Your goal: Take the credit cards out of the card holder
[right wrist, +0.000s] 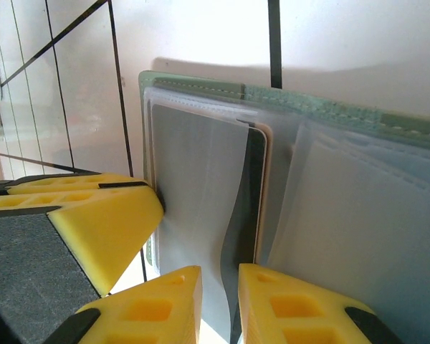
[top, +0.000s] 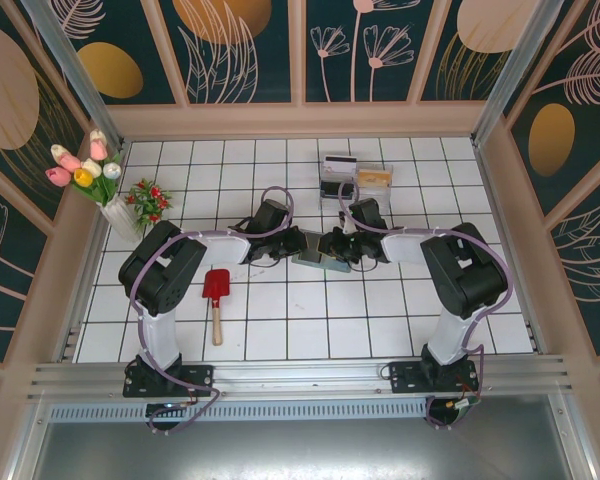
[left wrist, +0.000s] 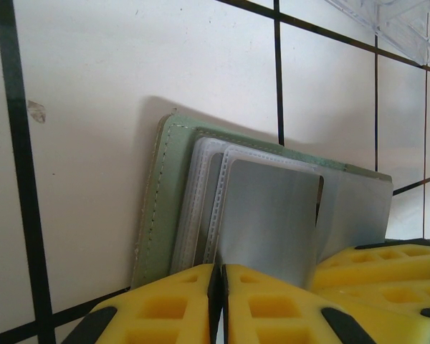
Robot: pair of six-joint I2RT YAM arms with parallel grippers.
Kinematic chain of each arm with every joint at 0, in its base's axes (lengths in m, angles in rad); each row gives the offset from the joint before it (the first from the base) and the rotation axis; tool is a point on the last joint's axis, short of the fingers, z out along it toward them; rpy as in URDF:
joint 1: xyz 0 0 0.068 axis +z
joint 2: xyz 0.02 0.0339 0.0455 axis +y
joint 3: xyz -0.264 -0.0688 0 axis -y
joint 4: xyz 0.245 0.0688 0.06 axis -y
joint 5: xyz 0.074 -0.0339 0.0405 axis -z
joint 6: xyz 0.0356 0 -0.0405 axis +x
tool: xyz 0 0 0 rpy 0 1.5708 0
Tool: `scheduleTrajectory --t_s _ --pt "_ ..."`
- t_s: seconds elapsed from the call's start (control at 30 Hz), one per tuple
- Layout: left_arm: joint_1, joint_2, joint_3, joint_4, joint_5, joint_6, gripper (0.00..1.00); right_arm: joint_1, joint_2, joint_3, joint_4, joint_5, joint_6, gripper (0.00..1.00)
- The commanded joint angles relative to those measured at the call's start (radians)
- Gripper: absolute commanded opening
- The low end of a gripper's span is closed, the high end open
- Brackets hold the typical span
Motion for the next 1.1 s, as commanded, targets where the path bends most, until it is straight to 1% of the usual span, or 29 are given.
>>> scheduleTrajectory --t_s 0.0,0.2,0.7,0.9,0.97,1.07 --pt "0.005 0.061 -0.050 -0.212 -0.070 0.004 0.14 -0.002 0.008 0.009 -0.039 0.038 -0.028 0.23" --pt "0.005 0.065 -0.046 -0.217 -0.074 0.003 0.14 -0.003 0.001 -0.011 -0.050 0.060 -0.039 0.23" --pt "0.005 0.065 -0.048 -0.218 -0.078 0.005 0.14 -0.005 0.002 -0.021 -0.051 0.048 -0.056 0.23" --pt "0.004 0.063 -0.049 -0.218 -0.079 0.003 0.15 -0.005 0.009 -0.021 -0.070 0.072 -0.050 0.27" --pt "0.004 0.062 -0.049 -0.217 -0.078 0.004 0.15 -0.006 0.010 -0.023 -0.059 0.063 -0.050 0.27" --pt "0.005 0.062 -0.049 -0.215 -0.074 0.004 0.15 -0.006 0.009 -0.039 0.002 0.004 -0.047 0.24"
